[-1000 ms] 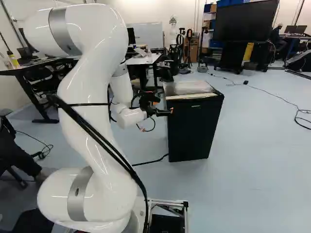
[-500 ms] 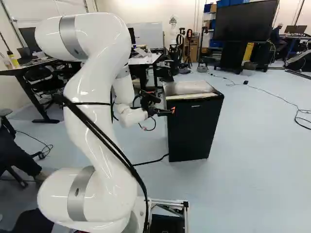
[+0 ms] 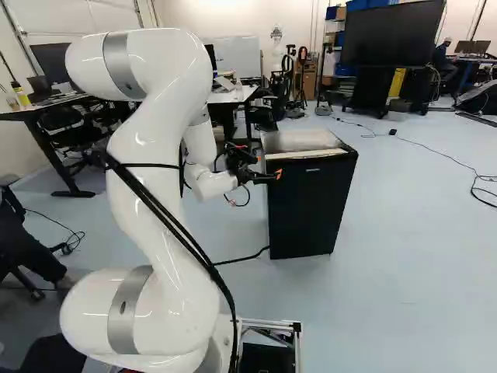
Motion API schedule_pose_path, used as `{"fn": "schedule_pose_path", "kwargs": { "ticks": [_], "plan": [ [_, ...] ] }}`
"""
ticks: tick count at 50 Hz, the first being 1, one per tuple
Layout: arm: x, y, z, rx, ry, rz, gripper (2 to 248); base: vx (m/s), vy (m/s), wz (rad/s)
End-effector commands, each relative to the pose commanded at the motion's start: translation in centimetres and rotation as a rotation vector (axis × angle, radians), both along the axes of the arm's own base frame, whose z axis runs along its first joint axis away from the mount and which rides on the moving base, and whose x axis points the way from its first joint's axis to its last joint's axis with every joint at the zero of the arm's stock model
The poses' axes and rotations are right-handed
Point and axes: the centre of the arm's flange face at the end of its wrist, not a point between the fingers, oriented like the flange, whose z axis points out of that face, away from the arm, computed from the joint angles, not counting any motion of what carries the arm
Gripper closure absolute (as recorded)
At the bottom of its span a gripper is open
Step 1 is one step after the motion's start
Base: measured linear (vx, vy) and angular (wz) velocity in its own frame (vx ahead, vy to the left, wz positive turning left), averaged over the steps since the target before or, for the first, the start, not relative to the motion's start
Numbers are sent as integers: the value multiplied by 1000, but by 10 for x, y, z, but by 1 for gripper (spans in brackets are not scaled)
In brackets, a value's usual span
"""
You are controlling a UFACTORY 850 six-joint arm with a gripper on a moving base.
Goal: Open the fridge door
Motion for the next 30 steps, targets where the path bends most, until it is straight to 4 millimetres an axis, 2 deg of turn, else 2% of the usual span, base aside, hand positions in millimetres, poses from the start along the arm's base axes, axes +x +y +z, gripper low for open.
{"fn": "schedule_pose_path", "kwargs": {
  "ticks": [11, 30],
  "plan": [
    [4, -8, -1, 0, -5, -18, 3, 0, 0, 0],
    [4, -37, -1, 0, -6, -75, 3, 0, 0, 0]
  ]
}}
